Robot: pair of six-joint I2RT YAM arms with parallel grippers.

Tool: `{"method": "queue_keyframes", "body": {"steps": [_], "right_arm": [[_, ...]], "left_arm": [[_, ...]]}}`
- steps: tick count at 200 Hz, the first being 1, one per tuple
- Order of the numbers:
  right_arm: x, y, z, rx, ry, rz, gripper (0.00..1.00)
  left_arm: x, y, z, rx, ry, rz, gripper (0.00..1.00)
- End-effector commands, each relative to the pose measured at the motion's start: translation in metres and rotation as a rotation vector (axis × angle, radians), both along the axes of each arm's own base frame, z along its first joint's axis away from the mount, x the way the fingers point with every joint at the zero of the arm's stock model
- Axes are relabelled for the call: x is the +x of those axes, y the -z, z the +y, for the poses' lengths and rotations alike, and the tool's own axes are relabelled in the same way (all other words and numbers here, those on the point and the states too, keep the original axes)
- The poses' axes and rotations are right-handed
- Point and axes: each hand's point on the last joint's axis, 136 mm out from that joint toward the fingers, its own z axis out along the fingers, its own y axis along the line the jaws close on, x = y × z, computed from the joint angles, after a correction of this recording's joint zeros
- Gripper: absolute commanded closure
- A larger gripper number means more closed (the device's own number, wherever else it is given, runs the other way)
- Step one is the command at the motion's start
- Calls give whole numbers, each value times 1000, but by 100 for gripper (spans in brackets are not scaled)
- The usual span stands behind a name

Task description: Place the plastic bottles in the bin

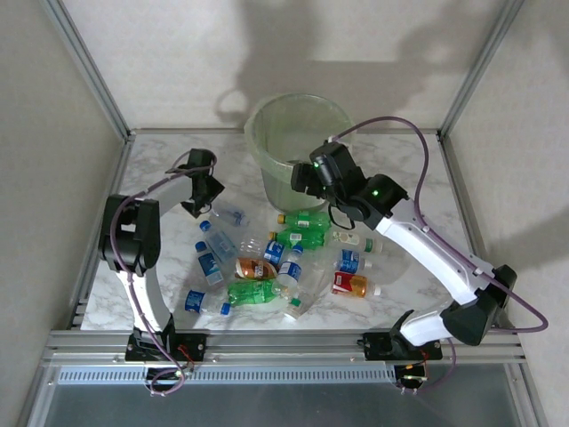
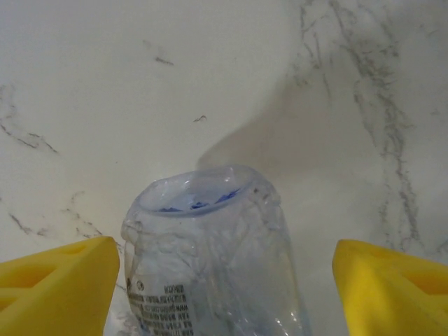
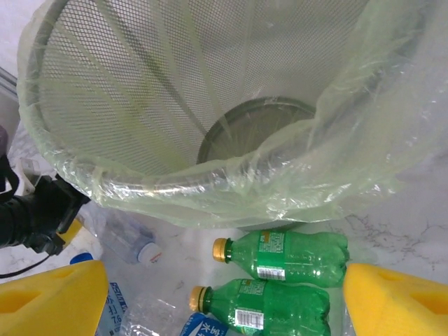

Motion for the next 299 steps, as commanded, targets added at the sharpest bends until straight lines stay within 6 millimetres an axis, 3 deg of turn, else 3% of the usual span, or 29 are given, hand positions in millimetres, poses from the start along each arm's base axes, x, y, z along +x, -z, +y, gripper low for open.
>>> {"method": "queue_keyframes", "body": {"steps": [1, 100, 187, 214, 238, 270, 299], "right_arm": [[-1, -12, 14, 25, -38, -24, 12], [-11, -17, 24, 33, -73, -33, 12], [-14, -21, 36, 47, -119, -40, 9], [-15, -21, 48, 57, -170, -34, 9], [-20, -29, 68, 94, -276, -35, 8], [-25, -46, 95, 137, -406, -35, 6], [-21, -45, 116, 138, -473, -5, 6]], "left_arm": [[2, 2, -1, 34, 18, 27, 24], [9, 2, -5, 36, 33, 21, 38], [16, -30, -8, 13, 30, -62, 48], [19, -54, -10, -11, 27, -114, 49], [24, -87, -16, -45, 41, -180, 50], [28, -149, -31, -140, 83, -317, 49], [26, -206, -56, -278, 180, -457, 49]]}}
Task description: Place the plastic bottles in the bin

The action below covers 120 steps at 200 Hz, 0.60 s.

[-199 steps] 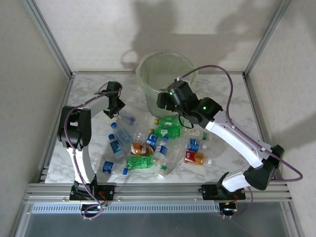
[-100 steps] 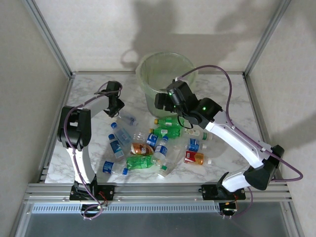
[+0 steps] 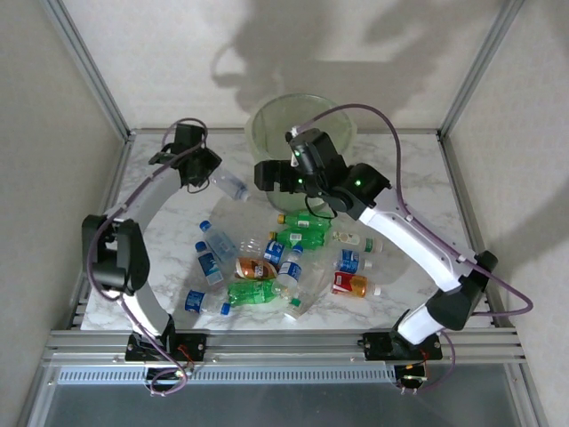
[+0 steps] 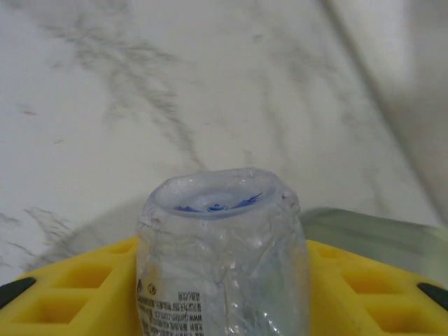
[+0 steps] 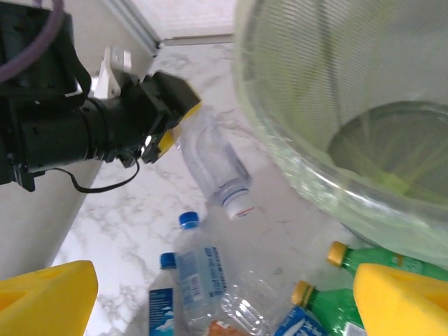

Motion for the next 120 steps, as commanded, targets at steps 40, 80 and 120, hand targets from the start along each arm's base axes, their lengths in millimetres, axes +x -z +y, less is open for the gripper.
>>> {"method": "queue_keyframes", "body": {"steps": [40, 80, 120], "right_arm": [[8, 2, 34, -23, -120, 56, 5], [19, 10, 41, -63, -130, 74, 1], [19, 11, 53, -45, -167, 97, 8]], "left_arm": [[-21, -131, -61, -263, 279, -308, 48], [-46, -174, -80, -285, 394, -405, 48], [-60, -193, -85, -294, 432, -448, 48]]}}
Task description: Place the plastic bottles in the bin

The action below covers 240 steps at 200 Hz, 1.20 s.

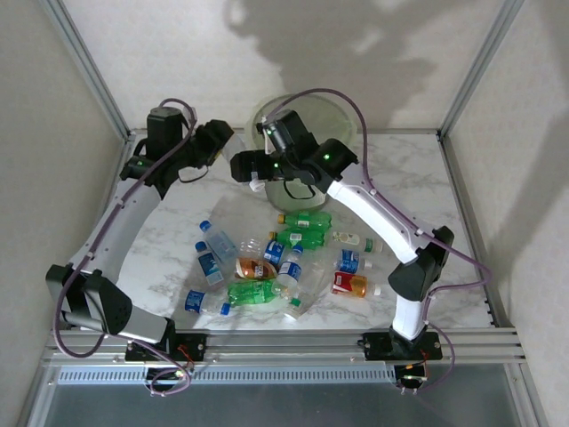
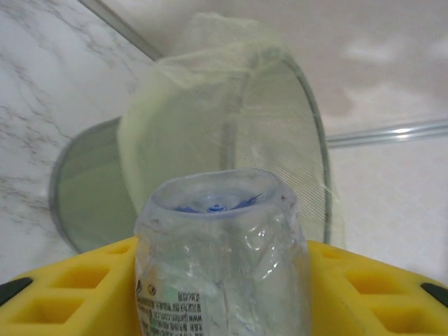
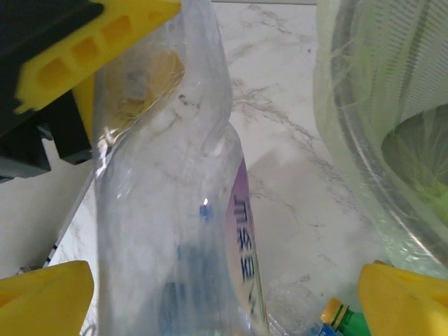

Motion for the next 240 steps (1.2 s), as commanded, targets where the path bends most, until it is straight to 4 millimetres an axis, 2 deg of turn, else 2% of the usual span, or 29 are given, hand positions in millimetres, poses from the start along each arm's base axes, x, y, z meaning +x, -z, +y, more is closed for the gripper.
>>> {"method": "queue_keyframes", "body": {"steps": [1, 42, 105, 180, 186, 215, 226, 240], "right_arm": [[-5, -5, 4, 14, -44, 14, 8], [-11, -13, 9, 58, -79, 13, 19], [-23, -14, 13, 114, -133, 26, 27], [-20, -30, -1, 123, -72, -30, 42], [-19, -32, -3, 123, -65, -34, 43], [-17, -40, -8, 128, -40, -61, 48], [-16, -43, -11, 132, -29, -70, 49], [-13, -47, -15, 135, -12, -84, 49]], "left_arm": [[-13, -39, -8, -20, 58, -107, 48], [-18, -43, -9, -28, 63, -116, 48], [-17, -49, -18, -68, 66, -130, 49], [-11, -48, -22, -80, 56, -137, 47], [-11, -48, -22, -81, 57, -136, 44], [-8, -54, -22, -79, 44, -160, 16], [-8, -60, -21, -73, 34, -181, 1], [-6, -67, -17, -61, 19, -201, 0]]}}
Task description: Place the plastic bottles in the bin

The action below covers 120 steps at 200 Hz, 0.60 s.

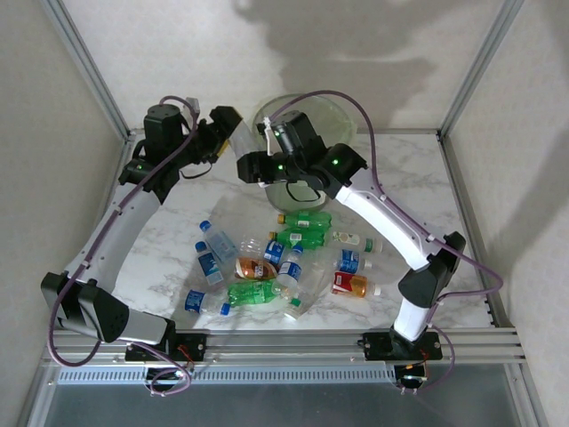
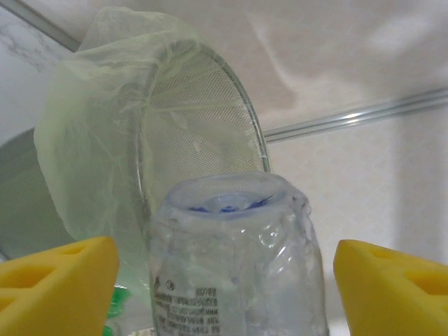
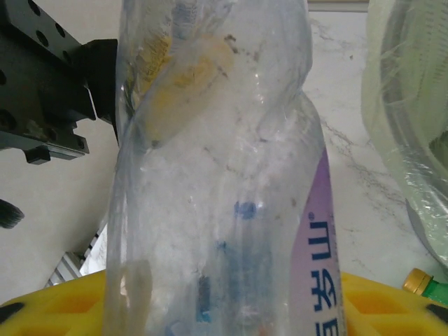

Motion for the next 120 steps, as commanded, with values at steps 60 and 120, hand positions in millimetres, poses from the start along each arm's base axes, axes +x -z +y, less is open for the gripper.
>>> {"method": "queue_keyframes", "body": {"steps": [60, 120], "right_arm": [[54, -25, -72, -17, 268, -73, 49], [107, -1, -109, -108, 392, -58, 45]], "left_arm": [[0, -37, 44, 130, -239, -99, 0], [-33, 11, 74, 201, -345, 11, 6]]}}
